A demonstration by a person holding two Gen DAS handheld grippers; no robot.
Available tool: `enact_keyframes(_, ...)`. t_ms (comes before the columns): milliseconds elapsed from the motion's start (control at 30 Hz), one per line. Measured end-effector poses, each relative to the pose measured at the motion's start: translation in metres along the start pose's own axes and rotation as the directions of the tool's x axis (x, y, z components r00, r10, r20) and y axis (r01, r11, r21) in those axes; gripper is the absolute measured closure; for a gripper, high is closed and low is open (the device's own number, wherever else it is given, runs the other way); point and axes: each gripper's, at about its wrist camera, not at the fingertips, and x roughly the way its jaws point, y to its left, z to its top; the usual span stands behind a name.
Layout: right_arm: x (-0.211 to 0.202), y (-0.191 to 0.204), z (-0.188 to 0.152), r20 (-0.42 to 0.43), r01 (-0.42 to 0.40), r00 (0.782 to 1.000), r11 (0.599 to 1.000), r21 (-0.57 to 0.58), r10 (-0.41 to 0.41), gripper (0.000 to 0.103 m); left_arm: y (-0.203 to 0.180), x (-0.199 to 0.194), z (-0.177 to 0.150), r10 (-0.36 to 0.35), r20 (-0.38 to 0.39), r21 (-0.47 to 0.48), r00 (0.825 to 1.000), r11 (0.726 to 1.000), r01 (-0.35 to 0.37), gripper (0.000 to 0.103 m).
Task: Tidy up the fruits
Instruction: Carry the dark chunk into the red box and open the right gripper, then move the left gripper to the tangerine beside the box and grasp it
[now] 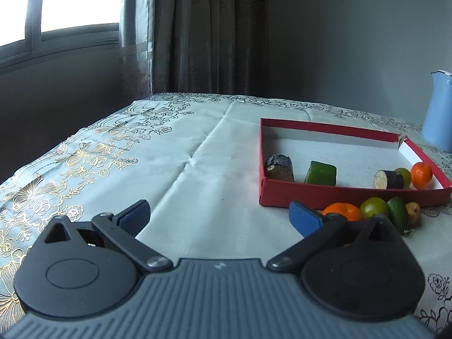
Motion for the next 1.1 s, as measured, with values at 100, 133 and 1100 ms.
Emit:
enact_keyframes(100, 0.001, 0.000, -0.001, -0.006, -0.013, 1.000, 1.000, -0.002, 0.013, 0.025, -0.014, -0.003, 0.001, -0.017, 0.009, 0.035, 1.000, 0.999, 0.017, 0.000)
enact_keyframes(133, 0.001, -0.001, -0.001, -0.006, -0.017, 1.000, 1.000, 0.005, 0.017, 0.025, -0.019, -0.003, 0.003, -0.025, 0.010, 0.045, 1.000, 0.999, 0.025, 0.000)
enact_keyframes(1100, 0.002, -0.016, 0.000, -0.010, -0.059, 0.998, 0.993, 0.105, 0.061, 0.020, -0.072, 0.018, 0.003, -0.130, -0.052, 0.192, 0.990, 0.972, 0.137, 0.000)
